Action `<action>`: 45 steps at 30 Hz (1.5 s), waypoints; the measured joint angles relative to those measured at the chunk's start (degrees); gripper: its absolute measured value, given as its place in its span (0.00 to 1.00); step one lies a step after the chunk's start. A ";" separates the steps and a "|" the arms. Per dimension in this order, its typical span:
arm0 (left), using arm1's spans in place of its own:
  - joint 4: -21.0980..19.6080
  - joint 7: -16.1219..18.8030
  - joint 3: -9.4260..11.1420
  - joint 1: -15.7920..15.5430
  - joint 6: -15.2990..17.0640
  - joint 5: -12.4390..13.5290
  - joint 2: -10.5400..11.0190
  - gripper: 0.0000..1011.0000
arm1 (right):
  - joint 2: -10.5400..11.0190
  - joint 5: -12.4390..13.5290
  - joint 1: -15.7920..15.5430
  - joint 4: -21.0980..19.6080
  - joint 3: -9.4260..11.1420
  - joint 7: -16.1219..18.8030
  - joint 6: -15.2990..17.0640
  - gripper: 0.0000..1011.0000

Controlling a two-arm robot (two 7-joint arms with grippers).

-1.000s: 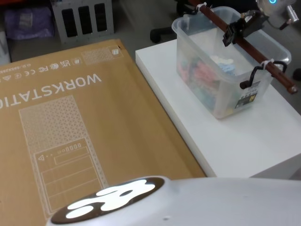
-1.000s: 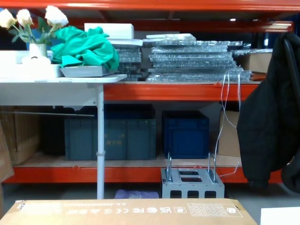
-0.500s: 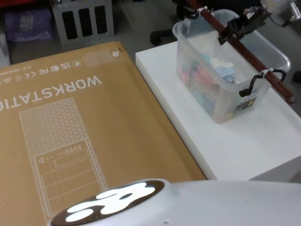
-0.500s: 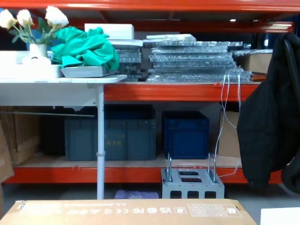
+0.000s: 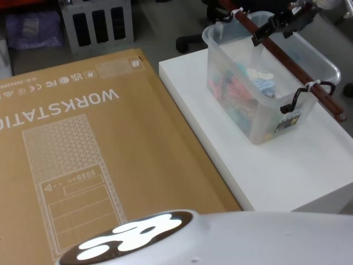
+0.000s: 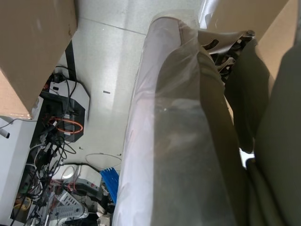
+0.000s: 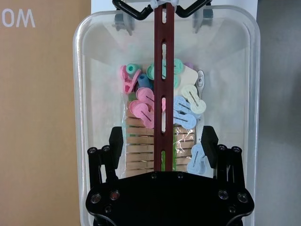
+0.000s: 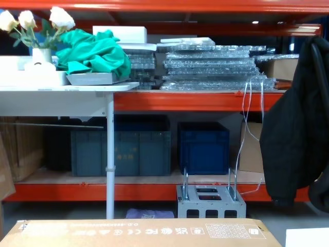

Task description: Use one hand to grasp the basket and place it at the designated location.

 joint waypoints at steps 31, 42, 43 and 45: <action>0.00 0.00 0.00 0.00 0.00 0.00 0.00 0.00 | 8.61 7.47 -3.83 -9.26 9.43 -4.74 1.22 0.99; 0.00 0.00 0.00 0.00 0.00 0.00 0.00 0.00 | 8.23 7.19 -3.57 -8.83 8.96 -4.44 1.17 0.99; 0.00 0.00 0.00 0.00 0.00 -0.01 0.00 0.00 | 8.19 7.15 -3.54 -8.80 8.93 -4.41 1.16 0.99; 0.01 0.00 0.00 0.00 0.00 0.00 0.00 0.00 | 8.14 7.11 -3.52 -8.75 8.88 -4.37 1.15 0.99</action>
